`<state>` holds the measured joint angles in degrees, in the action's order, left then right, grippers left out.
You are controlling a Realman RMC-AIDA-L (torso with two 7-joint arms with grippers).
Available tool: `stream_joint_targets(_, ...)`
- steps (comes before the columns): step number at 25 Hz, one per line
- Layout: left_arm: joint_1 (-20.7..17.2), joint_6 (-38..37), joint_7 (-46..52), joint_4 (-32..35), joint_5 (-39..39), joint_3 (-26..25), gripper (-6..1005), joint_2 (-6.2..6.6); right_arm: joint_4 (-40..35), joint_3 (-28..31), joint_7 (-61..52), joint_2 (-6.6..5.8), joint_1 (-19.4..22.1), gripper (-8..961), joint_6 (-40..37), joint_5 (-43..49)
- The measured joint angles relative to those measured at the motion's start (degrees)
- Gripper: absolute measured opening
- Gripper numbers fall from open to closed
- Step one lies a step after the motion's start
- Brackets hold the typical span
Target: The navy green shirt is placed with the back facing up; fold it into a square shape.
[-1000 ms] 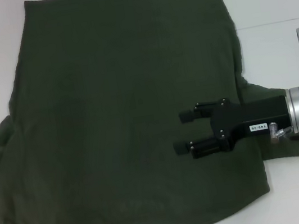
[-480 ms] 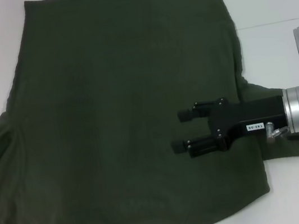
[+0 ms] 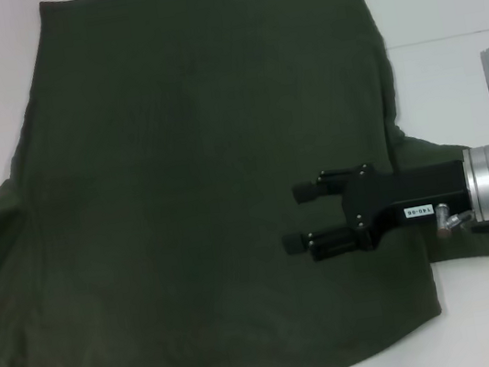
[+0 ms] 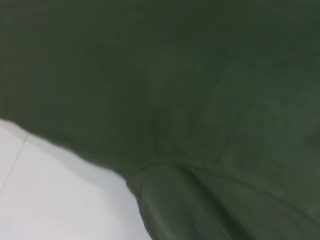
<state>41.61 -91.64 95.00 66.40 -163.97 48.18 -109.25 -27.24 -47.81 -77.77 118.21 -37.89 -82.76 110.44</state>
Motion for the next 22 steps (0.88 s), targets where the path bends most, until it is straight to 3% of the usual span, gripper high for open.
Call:
stream_joint_targets(8, 4.66, -0.92, 8.89, -1.57, 0.14, 9.97, 27, -0.57, 0.67, -0.16, 0.43, 0.0, 0.29, 907, 1.03, 0.72)
stream_joint_targets(19, 9.23, -2.02, 14.83, -1.37, 0.18, 16.47, 28, -4.52, 0.7, 0.05, 1.63, -0.55, 1.53, 907, 0.88, 1.01)
stream_joint_targets(22, 9.58, -0.95, 16.68, -1.46, 0.17, 19.49, 33, -4.87, 0.7, -0.01, 1.83, -0.76, 1.63, 907, 0.74, 1.01)
